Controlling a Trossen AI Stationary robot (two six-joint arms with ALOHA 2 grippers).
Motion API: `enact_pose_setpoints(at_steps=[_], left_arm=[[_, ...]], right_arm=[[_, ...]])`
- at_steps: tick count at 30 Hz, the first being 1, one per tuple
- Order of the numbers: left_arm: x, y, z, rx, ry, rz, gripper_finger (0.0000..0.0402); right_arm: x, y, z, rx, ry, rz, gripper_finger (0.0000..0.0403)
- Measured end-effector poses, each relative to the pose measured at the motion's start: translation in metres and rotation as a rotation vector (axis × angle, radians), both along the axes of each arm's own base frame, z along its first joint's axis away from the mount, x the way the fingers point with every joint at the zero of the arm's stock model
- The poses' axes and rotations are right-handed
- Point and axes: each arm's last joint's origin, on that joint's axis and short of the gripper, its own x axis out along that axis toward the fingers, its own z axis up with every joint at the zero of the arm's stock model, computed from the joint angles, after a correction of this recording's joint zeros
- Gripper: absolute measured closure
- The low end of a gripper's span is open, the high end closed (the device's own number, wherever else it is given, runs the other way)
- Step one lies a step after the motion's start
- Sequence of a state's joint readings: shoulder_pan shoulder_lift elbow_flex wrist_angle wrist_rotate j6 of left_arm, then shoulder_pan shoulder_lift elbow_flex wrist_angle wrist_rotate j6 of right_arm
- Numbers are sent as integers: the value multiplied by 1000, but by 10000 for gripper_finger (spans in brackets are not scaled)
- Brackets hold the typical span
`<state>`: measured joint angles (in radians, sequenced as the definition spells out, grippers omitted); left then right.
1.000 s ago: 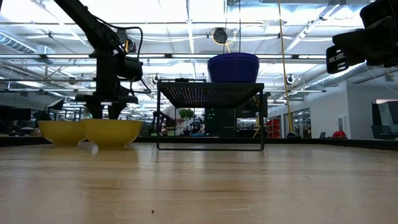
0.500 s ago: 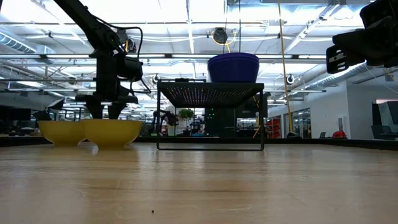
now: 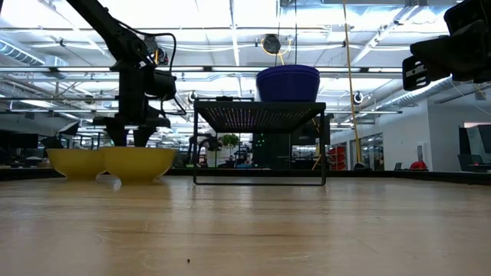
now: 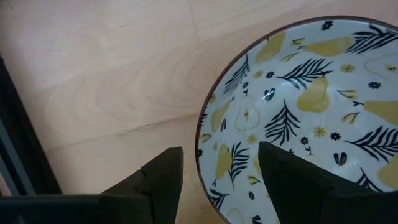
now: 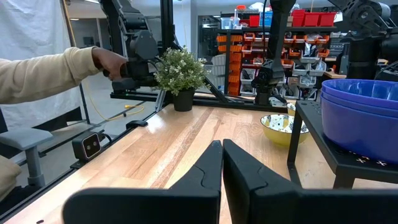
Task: Pick & Place Mini bowls
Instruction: Put the top white bowl on the shelf
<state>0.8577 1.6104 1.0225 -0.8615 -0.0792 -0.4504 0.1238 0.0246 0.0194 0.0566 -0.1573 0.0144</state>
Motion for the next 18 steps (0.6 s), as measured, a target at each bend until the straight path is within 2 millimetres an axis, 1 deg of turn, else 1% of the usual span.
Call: enact_pose_setpoints(at_steps=[15, 18], left_arm=[[0, 0, 0, -1, -5, 4, 190], [1, 1, -4, -16, -2, 2, 190]], right_arm=[[0, 0, 0, 0, 0, 0, 403], [0, 0, 0, 0, 0, 0, 403]])
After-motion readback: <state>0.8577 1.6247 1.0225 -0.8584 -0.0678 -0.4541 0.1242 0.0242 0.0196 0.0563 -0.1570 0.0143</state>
